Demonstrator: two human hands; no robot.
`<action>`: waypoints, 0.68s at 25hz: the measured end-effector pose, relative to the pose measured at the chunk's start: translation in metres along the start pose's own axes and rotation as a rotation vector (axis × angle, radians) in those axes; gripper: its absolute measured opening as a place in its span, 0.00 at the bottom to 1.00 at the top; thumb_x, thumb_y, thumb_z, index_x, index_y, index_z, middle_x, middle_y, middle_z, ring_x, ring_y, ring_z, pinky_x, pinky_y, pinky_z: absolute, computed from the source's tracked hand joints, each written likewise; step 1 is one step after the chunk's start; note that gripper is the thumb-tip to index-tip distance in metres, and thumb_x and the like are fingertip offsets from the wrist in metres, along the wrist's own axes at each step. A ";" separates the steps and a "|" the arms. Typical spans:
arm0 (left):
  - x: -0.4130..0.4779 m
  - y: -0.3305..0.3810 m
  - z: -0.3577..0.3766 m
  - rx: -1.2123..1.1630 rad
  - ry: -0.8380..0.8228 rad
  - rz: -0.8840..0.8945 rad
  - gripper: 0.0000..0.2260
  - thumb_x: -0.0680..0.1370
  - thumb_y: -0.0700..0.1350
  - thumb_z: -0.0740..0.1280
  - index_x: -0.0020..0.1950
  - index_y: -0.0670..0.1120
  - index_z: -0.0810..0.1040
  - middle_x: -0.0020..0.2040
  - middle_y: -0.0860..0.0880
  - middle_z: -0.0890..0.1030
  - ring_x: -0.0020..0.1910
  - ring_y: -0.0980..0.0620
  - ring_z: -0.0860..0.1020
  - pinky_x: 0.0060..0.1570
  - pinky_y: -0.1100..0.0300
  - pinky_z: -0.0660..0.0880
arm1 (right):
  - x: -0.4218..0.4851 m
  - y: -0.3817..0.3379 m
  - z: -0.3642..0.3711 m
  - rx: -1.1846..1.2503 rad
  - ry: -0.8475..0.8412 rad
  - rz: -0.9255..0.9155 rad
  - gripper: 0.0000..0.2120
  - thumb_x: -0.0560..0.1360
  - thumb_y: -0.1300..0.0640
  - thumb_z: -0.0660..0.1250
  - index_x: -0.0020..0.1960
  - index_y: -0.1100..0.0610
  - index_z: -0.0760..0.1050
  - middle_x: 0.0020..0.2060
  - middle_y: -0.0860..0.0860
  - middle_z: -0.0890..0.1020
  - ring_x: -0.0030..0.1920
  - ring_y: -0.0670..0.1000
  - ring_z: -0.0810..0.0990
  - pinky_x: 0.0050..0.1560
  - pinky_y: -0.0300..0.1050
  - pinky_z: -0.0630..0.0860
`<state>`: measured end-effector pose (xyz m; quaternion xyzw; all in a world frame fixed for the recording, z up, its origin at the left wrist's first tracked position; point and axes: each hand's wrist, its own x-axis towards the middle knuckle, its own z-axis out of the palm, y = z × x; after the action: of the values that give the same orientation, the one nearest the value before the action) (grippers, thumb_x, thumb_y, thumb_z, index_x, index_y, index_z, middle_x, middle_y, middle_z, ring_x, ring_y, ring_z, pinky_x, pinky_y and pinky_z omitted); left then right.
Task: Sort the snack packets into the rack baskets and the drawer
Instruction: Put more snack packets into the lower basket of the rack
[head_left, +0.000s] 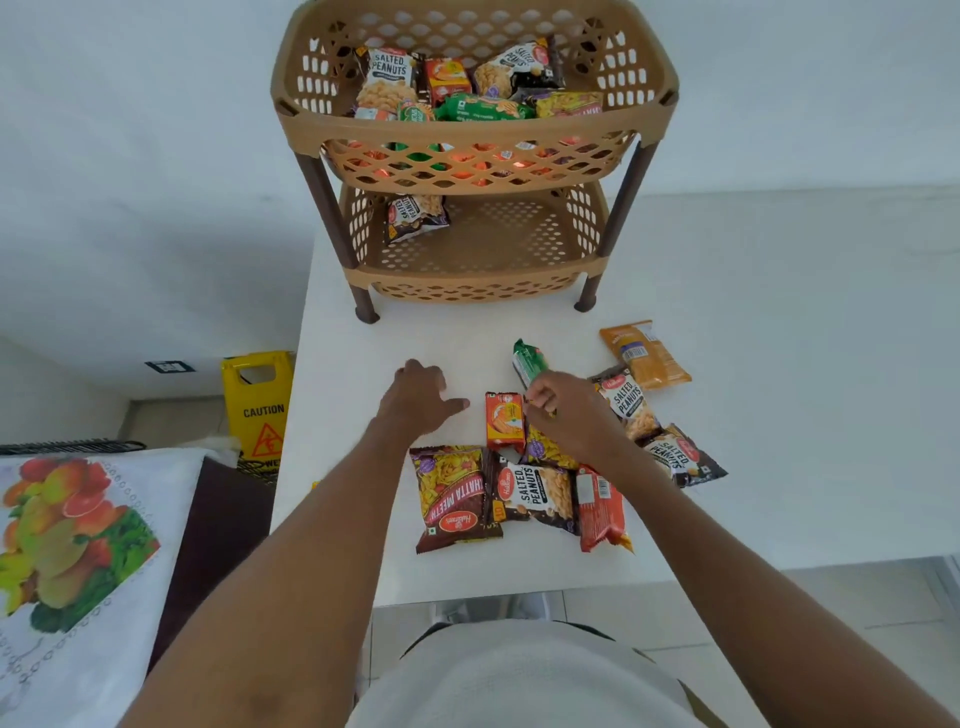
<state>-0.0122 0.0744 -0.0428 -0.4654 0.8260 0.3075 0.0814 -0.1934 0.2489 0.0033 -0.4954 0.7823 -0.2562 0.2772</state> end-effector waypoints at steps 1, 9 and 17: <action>-0.002 -0.002 -0.007 -0.015 -0.094 0.038 0.27 0.75 0.64 0.74 0.65 0.46 0.78 0.66 0.44 0.77 0.65 0.44 0.75 0.64 0.46 0.75 | -0.008 0.004 0.002 -0.022 -0.038 0.003 0.09 0.76 0.46 0.69 0.54 0.47 0.79 0.49 0.43 0.82 0.50 0.46 0.81 0.54 0.59 0.81; -0.027 0.010 -0.014 0.260 -0.536 0.146 0.31 0.69 0.58 0.81 0.66 0.47 0.76 0.59 0.51 0.76 0.58 0.48 0.78 0.57 0.51 0.78 | -0.037 0.003 0.021 -0.593 -0.403 -0.208 0.32 0.75 0.44 0.74 0.74 0.52 0.68 0.67 0.51 0.74 0.70 0.55 0.70 0.73 0.56 0.65; -0.027 -0.011 -0.038 0.075 -0.558 0.051 0.24 0.70 0.50 0.82 0.62 0.49 0.78 0.58 0.47 0.81 0.56 0.44 0.82 0.53 0.51 0.82 | -0.039 0.003 0.030 -0.632 -0.443 -0.208 0.36 0.77 0.45 0.72 0.80 0.51 0.63 0.74 0.52 0.71 0.74 0.55 0.67 0.77 0.58 0.61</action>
<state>0.0175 0.0673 -0.0057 -0.3384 0.7939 0.3950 0.3151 -0.1612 0.2816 -0.0129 -0.6763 0.6894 0.0835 0.2458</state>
